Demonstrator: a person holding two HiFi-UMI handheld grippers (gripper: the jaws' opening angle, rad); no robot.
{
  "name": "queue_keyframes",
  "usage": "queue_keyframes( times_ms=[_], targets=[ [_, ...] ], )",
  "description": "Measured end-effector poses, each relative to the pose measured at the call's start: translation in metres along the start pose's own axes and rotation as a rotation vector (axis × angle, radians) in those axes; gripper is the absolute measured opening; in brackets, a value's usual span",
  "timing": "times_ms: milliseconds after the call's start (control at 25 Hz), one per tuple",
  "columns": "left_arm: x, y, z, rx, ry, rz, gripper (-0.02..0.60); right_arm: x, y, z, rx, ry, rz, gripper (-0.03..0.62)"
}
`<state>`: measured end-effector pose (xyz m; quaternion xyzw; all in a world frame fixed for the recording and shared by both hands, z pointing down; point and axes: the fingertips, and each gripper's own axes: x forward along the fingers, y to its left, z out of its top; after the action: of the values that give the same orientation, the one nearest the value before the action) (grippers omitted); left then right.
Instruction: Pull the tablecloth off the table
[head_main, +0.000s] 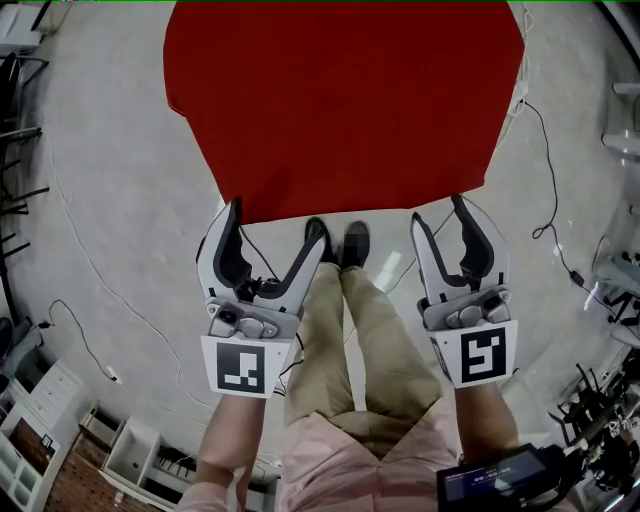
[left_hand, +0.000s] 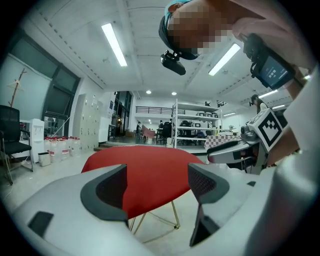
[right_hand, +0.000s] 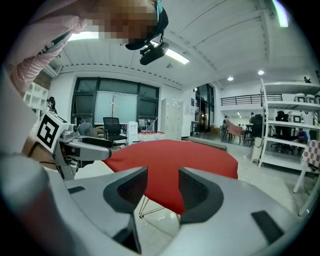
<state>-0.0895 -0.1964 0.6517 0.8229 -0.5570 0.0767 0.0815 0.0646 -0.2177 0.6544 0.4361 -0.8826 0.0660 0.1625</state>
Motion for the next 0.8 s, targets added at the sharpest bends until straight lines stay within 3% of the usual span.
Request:
queue_keyframes(
  times_ms=[200, 400, 600, 800],
  targets=[
    [-0.001, 0.008, -0.040, 0.080, 0.032, 0.028, 0.379, 0.008, 0.005, -0.021, -0.007, -0.028, -0.009, 0.229],
    [-0.002, -0.007, -0.031, 0.200, 0.036, 0.054, 0.381, -0.019, -0.006, -0.004, -0.050, -0.056, -0.019, 0.229],
    [0.024, 0.020, -0.096, 0.268, 0.049, 0.098, 0.379, 0.017, 0.004, -0.054, -0.070, -0.036, -0.006, 0.230],
    [0.031, 0.031, -0.113, 0.328, 0.062, 0.126, 0.377, 0.028, 0.009, -0.065, -0.093, -0.018, 0.001, 0.229]
  ],
)
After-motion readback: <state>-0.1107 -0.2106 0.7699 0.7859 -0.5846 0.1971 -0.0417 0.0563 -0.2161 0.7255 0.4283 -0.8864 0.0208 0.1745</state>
